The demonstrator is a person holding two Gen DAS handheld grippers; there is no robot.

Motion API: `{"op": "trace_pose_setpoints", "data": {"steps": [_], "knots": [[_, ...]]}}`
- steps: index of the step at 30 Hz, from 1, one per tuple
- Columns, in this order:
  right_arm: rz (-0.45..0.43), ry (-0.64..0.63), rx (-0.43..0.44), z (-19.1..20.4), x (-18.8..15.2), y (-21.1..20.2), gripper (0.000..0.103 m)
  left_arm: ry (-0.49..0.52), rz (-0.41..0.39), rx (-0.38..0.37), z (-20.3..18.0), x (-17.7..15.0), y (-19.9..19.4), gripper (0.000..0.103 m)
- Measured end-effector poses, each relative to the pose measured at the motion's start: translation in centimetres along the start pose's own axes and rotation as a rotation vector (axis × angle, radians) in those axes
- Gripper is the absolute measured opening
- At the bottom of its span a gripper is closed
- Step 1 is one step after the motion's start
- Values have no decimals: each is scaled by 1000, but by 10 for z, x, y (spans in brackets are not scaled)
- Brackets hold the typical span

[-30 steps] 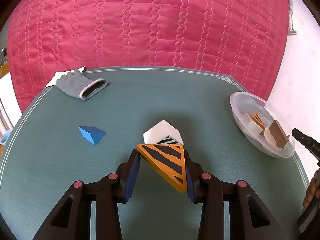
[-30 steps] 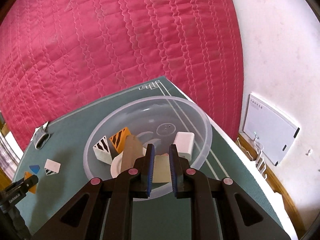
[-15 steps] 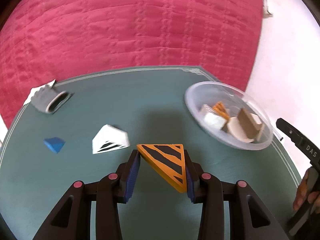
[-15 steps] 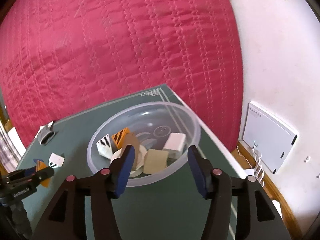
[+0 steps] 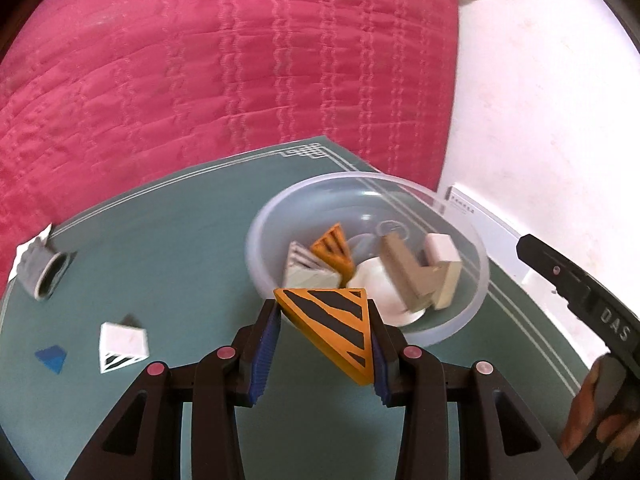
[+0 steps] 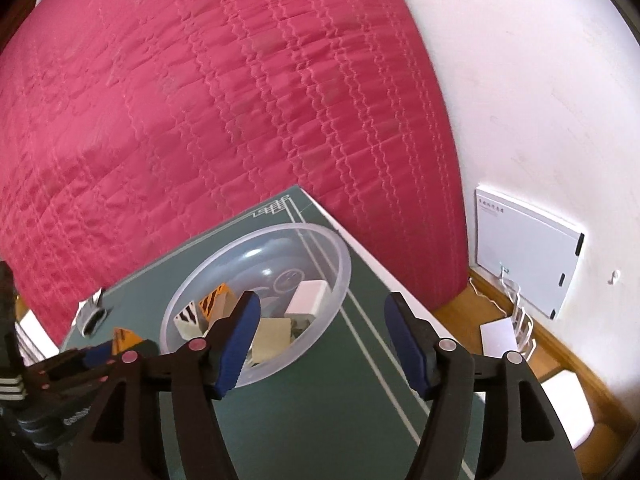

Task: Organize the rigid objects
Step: 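Carry the orange striped triangle into the clear bowl and open the left tool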

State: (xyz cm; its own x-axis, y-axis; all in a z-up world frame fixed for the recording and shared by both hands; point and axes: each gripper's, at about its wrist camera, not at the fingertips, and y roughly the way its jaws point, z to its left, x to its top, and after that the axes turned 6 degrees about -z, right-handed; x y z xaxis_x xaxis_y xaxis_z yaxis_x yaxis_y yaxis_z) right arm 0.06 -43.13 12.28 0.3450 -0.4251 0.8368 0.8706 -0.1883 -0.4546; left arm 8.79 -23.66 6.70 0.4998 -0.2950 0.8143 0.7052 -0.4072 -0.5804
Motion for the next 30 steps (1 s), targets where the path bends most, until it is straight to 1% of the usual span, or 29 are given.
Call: {"op": "trace_pose_setpoints", "data": {"steps": [5, 9, 14, 18, 22, 26, 28, 30], "knots": [[-8, 30, 3, -6, 2, 0, 68, 28, 16, -12, -17, 8, 21, 43], [-11, 42, 4, -9, 2, 0, 68, 28, 31, -33, -29, 12, 35, 43], [-33, 52, 1, -10, 3, -3, 68, 37, 26, -45, -43, 19, 50, 43], [-48, 56, -3, -11, 4, -6, 68, 35, 18, -46, -47, 24, 58, 44], [-48, 56, -2, -11, 3, -7, 68, 18, 15, -38, -42, 24, 57, 55], [-47, 52, -1, -11, 4, -8, 69, 6, 15, -24, -36, 21, 53, 57], [-44, 50, -1, -11, 3, -8, 71, -6, 10, -16, -32, 20, 51, 63], [-42, 50, -2, -11, 3, -7, 72, -14, 4, -10, -28, 19, 47, 66]]}}
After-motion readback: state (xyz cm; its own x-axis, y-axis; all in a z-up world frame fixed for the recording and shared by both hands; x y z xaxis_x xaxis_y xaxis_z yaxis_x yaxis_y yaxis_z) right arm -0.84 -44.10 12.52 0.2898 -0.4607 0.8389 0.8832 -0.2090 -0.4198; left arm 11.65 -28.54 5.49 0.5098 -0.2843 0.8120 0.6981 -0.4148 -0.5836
